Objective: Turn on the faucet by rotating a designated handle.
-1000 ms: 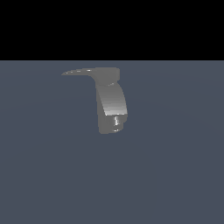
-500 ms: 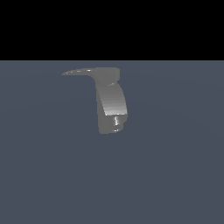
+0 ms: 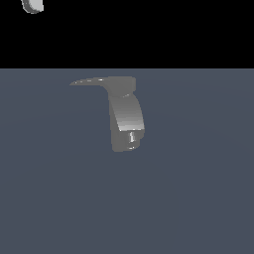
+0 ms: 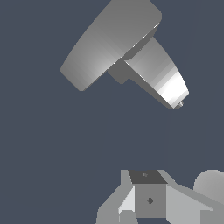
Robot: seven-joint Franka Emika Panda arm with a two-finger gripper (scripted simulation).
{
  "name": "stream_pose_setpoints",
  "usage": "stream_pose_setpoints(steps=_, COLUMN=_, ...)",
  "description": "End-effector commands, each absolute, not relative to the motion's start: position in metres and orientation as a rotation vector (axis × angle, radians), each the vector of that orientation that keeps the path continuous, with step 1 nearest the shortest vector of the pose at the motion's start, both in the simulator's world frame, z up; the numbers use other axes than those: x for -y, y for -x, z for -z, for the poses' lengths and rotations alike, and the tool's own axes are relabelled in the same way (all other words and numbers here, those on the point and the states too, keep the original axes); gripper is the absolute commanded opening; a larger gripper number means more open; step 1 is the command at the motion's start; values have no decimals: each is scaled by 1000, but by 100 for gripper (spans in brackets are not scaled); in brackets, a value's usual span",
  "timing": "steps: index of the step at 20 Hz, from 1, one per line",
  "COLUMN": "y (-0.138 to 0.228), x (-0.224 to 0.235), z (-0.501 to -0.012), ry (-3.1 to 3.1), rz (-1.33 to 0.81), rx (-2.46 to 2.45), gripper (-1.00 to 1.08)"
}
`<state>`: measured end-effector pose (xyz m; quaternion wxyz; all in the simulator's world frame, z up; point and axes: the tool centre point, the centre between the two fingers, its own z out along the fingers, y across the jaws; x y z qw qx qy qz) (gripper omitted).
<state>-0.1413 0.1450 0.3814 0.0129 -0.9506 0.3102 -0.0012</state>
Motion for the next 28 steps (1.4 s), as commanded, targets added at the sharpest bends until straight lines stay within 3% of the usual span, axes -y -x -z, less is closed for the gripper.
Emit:
stream_pose_setpoints(steps=1, y=130, x=-151, z=-374, ry=2935, rz=3, rx=-1043, gripper=-100)
stream_pose_setpoints(steps=28, y=-1, x=-172, z=-294, ry=2568, rz=1, rx=-1786, gripper=-100)
